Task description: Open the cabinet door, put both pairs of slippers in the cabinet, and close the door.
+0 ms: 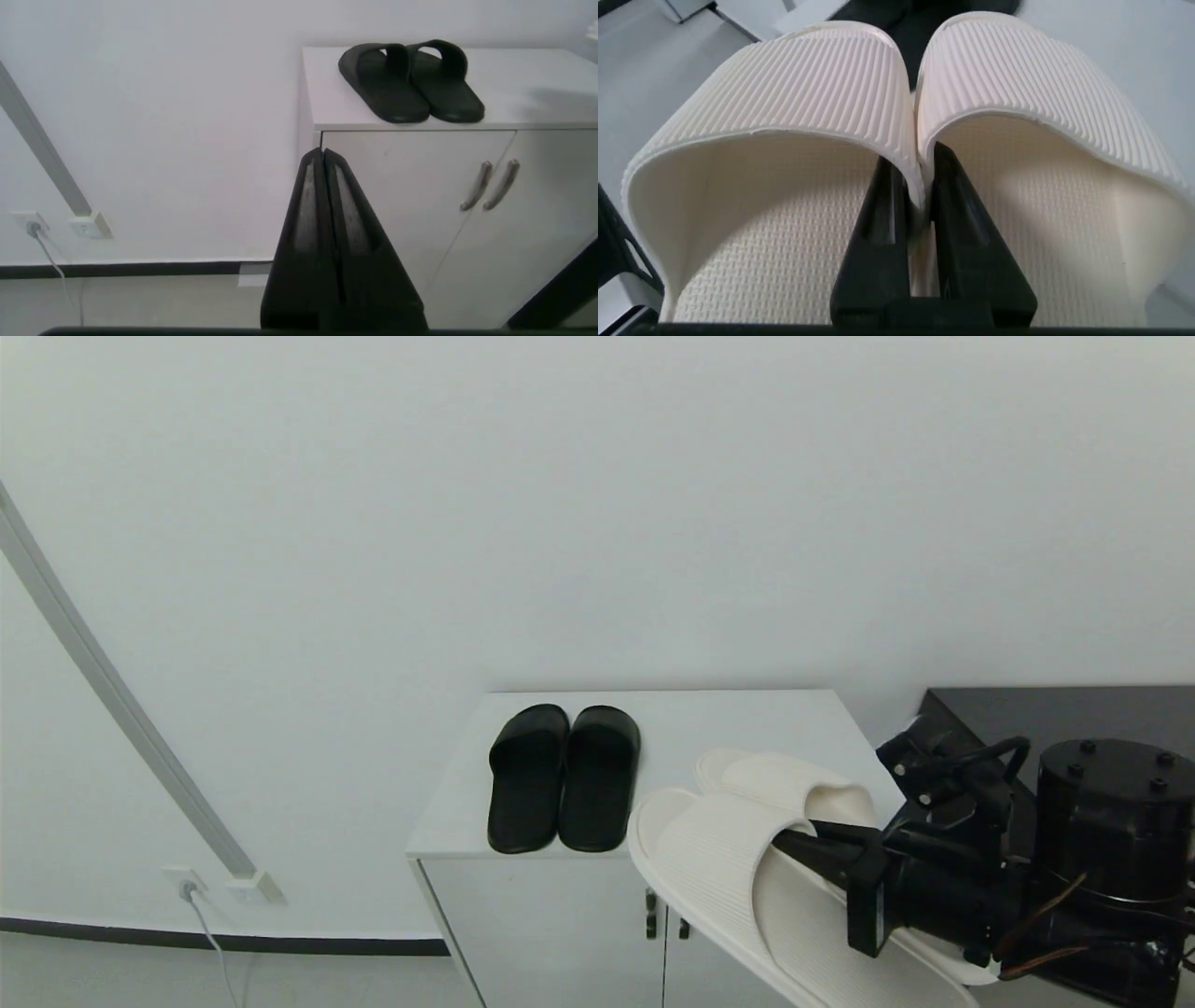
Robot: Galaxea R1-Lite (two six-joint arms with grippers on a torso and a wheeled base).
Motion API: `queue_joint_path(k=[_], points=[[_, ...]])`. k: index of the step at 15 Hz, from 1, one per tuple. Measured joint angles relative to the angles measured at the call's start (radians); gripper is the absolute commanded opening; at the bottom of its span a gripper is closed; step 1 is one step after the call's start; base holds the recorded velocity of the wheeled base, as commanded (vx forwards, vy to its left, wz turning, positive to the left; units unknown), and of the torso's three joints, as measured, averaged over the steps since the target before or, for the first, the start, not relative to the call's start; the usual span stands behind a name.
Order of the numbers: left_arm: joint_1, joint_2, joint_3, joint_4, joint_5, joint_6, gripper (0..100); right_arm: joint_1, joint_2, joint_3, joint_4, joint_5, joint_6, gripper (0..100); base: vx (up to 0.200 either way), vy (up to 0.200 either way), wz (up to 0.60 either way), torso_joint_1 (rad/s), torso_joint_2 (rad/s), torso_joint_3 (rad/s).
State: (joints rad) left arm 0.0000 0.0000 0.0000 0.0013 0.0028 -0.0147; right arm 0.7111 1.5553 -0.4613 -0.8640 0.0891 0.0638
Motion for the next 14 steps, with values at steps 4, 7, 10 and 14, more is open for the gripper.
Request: queue_joint_path(k=[4, 7, 10, 14], points=[[0.0, 0.0, 0.0, 0.0, 0.001, -0.003, 0, -0.001, -0.008, 0.015, -0.004, 0.0, -0.005, 0, -0.1, 0.0, 0.0, -0.006, 0.0, 0.004], [0.0, 0.0, 0.0, -0.001, 0.001, 0.0, 0, 0.007, -0.012, 0.024, -0.006, 0.001, -0.011, 0, 0.0, 0.0, 0.0, 0.0, 0.0, 0.0], [0.0, 0.0, 0.0, 0.0, 0.001, 0.001, 0, 0.009, -0.009, 0.035, -0.006, 0.002, -0.012, 0, 0.0, 0.0, 0.0, 0.0, 0.0, 0.0], [0.0, 0.0, 0.0, -0.001, 0.001, 0.001, 0, 0.009, 0.013, 0.043, -0.008, -0.002, -0.04, 0, 0.0, 0.0, 0.0, -0.026, 0.06, 0.036]])
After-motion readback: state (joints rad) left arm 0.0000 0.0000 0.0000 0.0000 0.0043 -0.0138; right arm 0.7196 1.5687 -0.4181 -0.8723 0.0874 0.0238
